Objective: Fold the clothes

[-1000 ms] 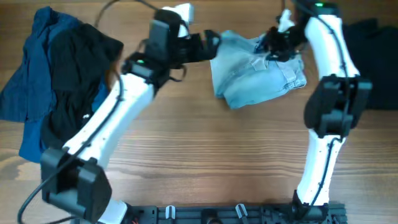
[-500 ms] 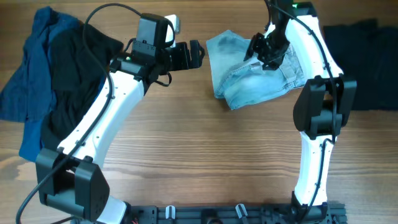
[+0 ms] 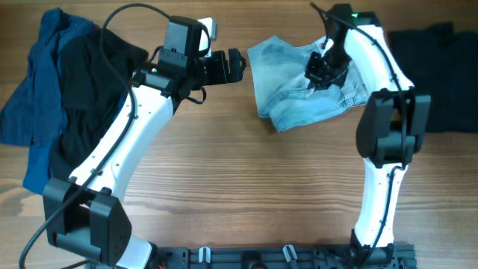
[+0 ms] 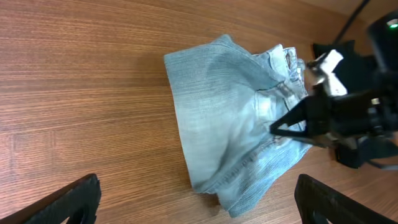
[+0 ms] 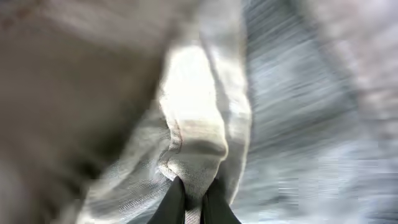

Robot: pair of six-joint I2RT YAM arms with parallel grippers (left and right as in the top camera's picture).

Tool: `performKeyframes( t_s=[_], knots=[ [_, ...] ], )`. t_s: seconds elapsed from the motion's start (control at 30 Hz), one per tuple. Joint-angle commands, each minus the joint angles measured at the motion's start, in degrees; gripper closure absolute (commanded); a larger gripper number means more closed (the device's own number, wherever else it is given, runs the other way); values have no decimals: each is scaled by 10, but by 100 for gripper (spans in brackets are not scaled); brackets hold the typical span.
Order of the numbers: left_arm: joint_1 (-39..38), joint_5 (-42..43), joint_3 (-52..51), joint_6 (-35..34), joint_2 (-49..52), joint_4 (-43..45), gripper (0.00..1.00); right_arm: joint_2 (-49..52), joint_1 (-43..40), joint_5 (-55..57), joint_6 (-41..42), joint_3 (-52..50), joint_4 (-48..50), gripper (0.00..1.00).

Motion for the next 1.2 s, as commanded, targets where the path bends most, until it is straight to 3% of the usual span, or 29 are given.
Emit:
performKeyframes(
  t_s=[0.0, 0.27, 0.3, 0.33, 0.37, 0.4, 0.6, 0.83, 0.97, 1.17],
  knots=[
    [2, 7, 1, 13, -9, 3, 0, -54, -54, -3, -63, 20, -9, 95],
    [2, 7, 1, 13, -9, 17, 0, -56, -121, 7, -191, 19, -5, 96],
    [2, 7, 1, 13, -9, 19, 0, -56, -121, 21, -190, 18, -5, 77],
    [2, 7, 1, 13, -9, 20, 0, -55, -121, 34, -190, 18, -4, 42],
    [2, 6, 1, 13, -9, 20, 0, -55, -121, 47, -190, 18, -3, 18],
    [2, 5, 1, 13, -9, 20, 0, -55, -121, 54, -189, 18, -1, 2],
    [2, 5, 1, 13, -9, 20, 0, -56, -130, 57, -200, 45, 19, 0],
    [-4, 5, 1, 13, -9, 18, 0, -55, -133, 47, -326, 40, 82, 1],
    [-12, 5, 1, 13, -9, 19, 0, -51, -150, 33, -307, 22, 114, 0],
    [-12, 5, 1, 14, -8, 15, 0, -31, -189, -12, -244, 21, 79, 0]
  ],
)
